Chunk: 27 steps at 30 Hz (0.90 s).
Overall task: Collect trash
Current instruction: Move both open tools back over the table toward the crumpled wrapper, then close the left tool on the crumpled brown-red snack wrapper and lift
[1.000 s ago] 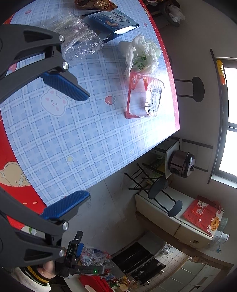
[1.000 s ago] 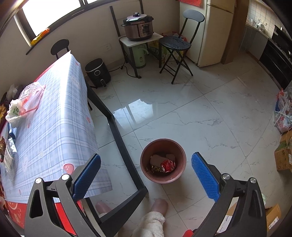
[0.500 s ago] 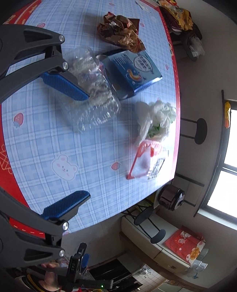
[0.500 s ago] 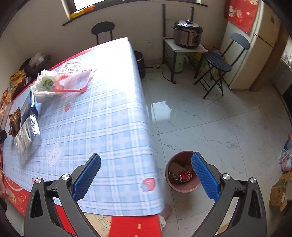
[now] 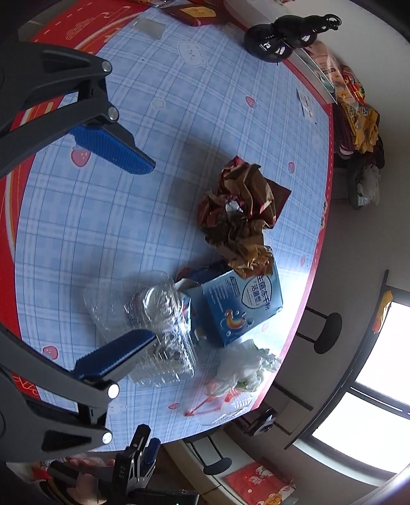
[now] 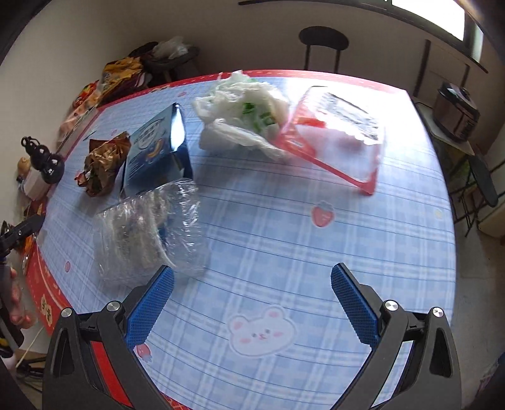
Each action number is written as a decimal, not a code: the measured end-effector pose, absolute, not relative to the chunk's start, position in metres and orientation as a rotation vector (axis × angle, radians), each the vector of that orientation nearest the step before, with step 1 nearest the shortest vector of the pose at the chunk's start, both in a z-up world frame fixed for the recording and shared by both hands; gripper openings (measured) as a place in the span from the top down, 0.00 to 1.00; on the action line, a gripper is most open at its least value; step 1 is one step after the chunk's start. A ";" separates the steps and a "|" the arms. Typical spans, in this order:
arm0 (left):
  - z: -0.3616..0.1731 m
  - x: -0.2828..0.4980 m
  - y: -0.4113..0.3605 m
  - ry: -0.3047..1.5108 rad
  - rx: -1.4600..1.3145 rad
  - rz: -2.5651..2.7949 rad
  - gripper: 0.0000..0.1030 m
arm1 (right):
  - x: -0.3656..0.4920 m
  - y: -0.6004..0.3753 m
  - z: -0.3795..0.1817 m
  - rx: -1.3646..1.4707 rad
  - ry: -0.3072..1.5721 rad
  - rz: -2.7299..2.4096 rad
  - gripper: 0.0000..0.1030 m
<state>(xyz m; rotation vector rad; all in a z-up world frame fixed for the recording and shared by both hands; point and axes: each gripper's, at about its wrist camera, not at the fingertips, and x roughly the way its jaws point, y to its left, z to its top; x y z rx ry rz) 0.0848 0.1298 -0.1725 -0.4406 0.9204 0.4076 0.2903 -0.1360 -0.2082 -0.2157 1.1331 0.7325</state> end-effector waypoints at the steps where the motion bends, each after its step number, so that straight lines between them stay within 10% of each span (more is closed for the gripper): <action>1: -0.175 0.083 0.135 0.927 -0.443 0.409 0.06 | 0.288 -0.121 -0.213 -0.228 1.140 0.763 0.05; 20: -0.230 0.091 0.140 1.041 -0.531 0.270 0.07 | 0.308 -0.029 -0.270 -0.139 1.317 0.910 0.05; 27: -0.252 0.117 0.126 1.081 -0.586 0.198 0.28 | 0.304 -0.029 -0.270 -0.149 1.328 0.932 0.05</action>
